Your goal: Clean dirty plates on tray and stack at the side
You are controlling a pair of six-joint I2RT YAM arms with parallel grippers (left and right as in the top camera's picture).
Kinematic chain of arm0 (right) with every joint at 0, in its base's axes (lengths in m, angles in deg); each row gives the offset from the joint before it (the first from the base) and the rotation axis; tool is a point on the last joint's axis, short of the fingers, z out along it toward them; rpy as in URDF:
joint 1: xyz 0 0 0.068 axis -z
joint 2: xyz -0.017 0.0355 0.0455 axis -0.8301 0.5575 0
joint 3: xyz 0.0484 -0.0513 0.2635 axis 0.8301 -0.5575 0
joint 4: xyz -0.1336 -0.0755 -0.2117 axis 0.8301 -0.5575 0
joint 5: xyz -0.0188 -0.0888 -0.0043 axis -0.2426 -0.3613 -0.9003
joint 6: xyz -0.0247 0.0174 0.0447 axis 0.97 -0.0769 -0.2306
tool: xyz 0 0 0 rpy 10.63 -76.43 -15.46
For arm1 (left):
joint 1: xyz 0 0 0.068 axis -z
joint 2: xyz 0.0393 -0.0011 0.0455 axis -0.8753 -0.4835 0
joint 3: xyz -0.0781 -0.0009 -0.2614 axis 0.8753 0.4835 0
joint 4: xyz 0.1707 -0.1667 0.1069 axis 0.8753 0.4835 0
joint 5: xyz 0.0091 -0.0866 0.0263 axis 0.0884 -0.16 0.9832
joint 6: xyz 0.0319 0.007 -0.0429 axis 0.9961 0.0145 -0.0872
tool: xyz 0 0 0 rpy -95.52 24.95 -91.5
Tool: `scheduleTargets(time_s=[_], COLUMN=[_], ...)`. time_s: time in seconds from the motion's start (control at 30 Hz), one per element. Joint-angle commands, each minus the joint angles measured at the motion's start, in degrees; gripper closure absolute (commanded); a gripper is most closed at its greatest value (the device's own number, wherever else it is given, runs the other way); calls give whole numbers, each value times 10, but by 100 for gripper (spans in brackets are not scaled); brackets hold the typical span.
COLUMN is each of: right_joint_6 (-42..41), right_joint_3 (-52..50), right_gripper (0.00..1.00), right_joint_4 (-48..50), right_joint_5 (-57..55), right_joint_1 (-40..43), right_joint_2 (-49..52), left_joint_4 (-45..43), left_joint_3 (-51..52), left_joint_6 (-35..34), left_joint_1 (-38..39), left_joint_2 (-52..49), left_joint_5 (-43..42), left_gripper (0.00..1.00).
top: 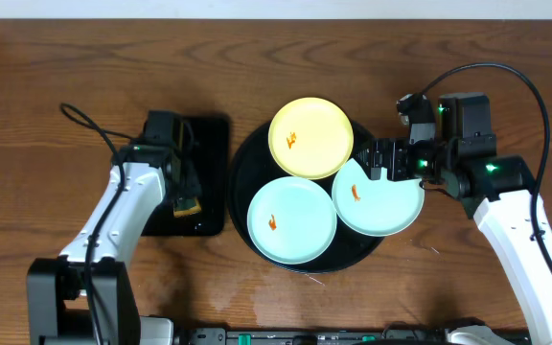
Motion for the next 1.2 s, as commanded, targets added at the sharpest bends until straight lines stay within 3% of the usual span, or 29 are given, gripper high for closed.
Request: scheduleTargets(time_s=[0.0, 0.2, 0.27, 0.47, 0.63, 0.7, 1.03, 1.13, 1.17], right_joint_6=[10, 10, 10, 10, 10, 10, 10, 10, 10], right_joint_3=[11, 11, 11, 11, 11, 11, 11, 11, 11], right_gripper=[5, 5, 4, 4, 4, 4, 3, 3, 3], right_joint_4=[1, 0, 1, -2, -2, -2, -3, -10, -14], right_joint_5=[-2, -4, -5, -10, -10, -12, -17, -17, -17], right_joint_1=[-7, -7, -7, -7, -7, -7, -7, -8, -8], right_joint_2=[0, 0, 0, 0, 0, 0, 0, 0, 0], left_joint_4=[-35, -100, -104, -70, -38, -45, -126, -135, -142], left_joint_3=[52, 105, 105, 52, 7, 6, 32, 32, 32], left_joint_6=[-26, -29, -29, 5, 12, 12, 11, 12, 12], left_joint_1=[-3, -3, -4, -4, -4, -4, -4, -4, -4], left_joint_2=[-18, -29, -29, -11, 8, 10, -42, -77, -101], left_joint_5=[-12, -40, -39, -37, -37, -32, 24, 27, 27], left_gripper=[49, 76, 92, 92, 53, 48, 50, 54, 62])
